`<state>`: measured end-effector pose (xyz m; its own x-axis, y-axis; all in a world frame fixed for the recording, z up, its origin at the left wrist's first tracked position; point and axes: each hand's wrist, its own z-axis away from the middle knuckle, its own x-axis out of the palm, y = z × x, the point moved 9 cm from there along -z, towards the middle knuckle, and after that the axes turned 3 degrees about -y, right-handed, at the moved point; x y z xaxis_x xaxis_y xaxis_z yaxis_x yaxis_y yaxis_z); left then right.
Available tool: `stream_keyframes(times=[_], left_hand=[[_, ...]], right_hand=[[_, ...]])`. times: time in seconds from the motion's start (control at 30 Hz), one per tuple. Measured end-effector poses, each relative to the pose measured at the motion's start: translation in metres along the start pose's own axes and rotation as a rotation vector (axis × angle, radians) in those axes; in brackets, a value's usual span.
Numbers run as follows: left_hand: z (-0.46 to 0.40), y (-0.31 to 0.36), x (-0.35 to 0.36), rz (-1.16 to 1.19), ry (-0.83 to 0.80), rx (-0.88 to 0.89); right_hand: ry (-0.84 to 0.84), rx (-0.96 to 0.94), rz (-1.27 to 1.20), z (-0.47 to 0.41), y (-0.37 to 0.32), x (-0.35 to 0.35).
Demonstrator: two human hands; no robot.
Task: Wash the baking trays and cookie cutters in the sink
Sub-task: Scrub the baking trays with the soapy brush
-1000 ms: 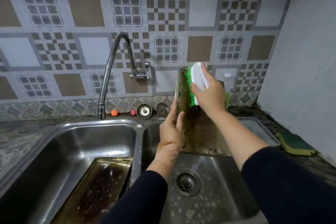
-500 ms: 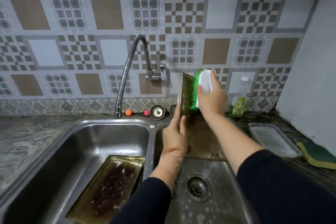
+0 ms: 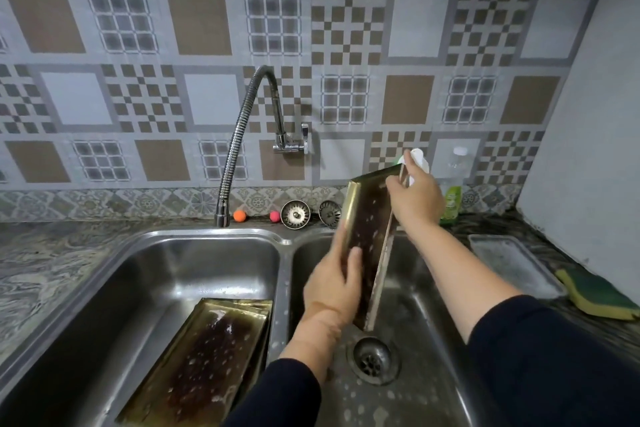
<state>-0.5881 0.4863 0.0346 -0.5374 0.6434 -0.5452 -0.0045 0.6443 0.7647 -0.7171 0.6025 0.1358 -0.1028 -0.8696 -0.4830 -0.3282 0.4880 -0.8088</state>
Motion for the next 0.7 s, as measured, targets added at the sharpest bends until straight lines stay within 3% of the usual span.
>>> stream_keyframes(times=[0.1, 0.2, 0.3, 0.4, 0.7], left_hand=[[-0.015, -0.037, -0.029, -0.058, 0.12, -0.138], [-0.024, -0.071, -0.042, -0.046, 0.067, -0.277], [-0.02, -0.075, -0.053, 0.074, 0.03, -0.235], [-0.008, -0.092, -0.069, 0.078, 0.018, -0.239], [0.067, -0.24, -0.136, -0.116, -0.017, -0.589]], right_hand=[[-0.048, -0.014, -0.24, 0.005, 0.0, -0.005], [-0.084, -0.004, -0.405, 0.014, -0.003, -0.004], [-0.181, -0.004, -0.493, 0.023, -0.007, 0.012], [-0.236, 0.011, -0.47, 0.031, -0.005, 0.031], [-0.202, -0.03, -0.086, 0.039, 0.032, 0.057]])
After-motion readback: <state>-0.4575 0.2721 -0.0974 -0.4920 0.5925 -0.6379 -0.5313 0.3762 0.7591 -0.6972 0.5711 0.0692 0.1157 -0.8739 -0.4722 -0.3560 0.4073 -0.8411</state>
